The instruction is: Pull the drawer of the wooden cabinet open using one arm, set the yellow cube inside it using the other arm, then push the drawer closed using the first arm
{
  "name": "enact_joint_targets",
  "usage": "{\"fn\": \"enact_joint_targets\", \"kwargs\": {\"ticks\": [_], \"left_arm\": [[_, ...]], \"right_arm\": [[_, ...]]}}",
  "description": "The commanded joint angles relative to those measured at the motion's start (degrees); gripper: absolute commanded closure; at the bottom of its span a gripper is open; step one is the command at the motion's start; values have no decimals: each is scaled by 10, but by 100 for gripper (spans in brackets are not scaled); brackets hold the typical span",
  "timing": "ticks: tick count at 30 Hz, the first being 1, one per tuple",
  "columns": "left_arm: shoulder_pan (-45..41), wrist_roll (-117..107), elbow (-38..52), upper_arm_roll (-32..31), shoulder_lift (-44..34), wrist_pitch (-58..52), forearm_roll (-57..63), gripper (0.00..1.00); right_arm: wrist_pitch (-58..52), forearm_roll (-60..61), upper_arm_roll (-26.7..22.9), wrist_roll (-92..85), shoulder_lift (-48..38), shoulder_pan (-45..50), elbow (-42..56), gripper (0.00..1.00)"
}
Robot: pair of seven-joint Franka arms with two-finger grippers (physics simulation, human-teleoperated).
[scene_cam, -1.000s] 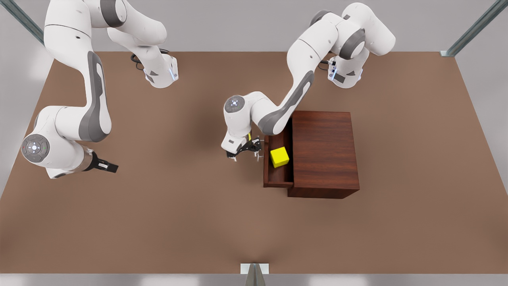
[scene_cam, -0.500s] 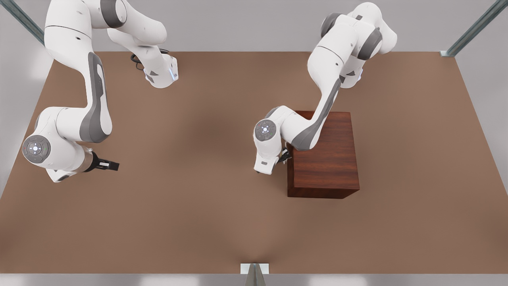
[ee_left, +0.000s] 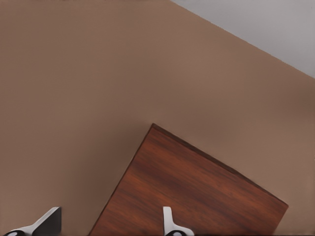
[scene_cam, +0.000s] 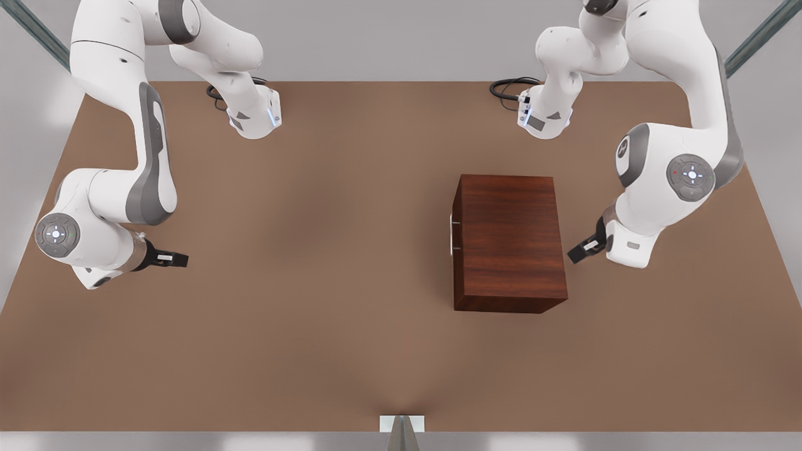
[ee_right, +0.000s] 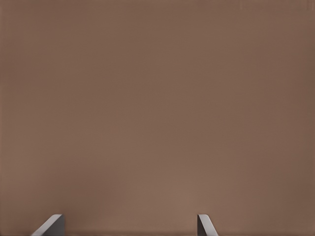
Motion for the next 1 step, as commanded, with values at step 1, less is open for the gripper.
{"fn": "enact_joint_targets", "kwargs": {"ticks": [1], "left_arm": [[1,346,1,0,0,14,-3,0]], "right_arm": [[0,0,0,-27,-1,-1,0,0]]}}
